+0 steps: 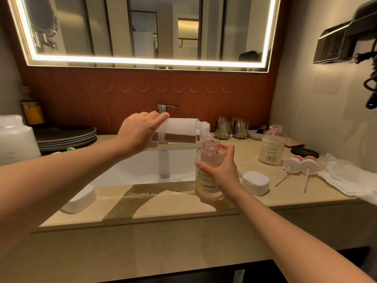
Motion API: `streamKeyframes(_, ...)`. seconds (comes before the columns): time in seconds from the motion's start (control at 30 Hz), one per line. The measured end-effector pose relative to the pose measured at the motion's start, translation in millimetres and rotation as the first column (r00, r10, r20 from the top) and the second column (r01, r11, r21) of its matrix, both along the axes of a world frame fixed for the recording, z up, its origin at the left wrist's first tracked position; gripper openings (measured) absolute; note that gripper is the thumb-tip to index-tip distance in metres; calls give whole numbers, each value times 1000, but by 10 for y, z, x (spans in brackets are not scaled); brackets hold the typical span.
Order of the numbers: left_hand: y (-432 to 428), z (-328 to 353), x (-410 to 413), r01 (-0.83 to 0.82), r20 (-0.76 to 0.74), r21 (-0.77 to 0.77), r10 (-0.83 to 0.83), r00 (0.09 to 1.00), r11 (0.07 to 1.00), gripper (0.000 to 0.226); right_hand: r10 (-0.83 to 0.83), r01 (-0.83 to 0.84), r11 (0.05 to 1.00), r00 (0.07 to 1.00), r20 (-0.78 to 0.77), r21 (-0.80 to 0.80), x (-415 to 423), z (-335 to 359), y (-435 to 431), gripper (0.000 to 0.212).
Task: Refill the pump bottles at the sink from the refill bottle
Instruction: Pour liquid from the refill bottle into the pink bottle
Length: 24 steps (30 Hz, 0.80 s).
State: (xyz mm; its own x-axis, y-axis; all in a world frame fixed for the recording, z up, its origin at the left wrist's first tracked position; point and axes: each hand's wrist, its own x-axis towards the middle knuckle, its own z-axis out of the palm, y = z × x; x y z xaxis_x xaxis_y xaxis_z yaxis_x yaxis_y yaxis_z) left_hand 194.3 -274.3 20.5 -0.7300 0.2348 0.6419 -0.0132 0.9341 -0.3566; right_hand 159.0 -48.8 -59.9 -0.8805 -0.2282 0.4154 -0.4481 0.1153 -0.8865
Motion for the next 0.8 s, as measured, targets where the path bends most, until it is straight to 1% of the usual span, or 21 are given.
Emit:
streamKeyframes(0.3,-9,2,-5,16,-12,-1,-16,1000,1000,74,2,-2,1000,1000,1,-7,-10,-3,0,70)
streamKeyframes(0.47,-22,2,-9,18,-20,-17,-18,1000,1000,75,-8,8,1000,1000,9,2,-24,-9,-3,73)
streamKeyframes(0.8,-24,2,-4,27,-33,-42,-29,999,999,77,-5,5,1000,1000,-2,3,-24,-9,-5,71)
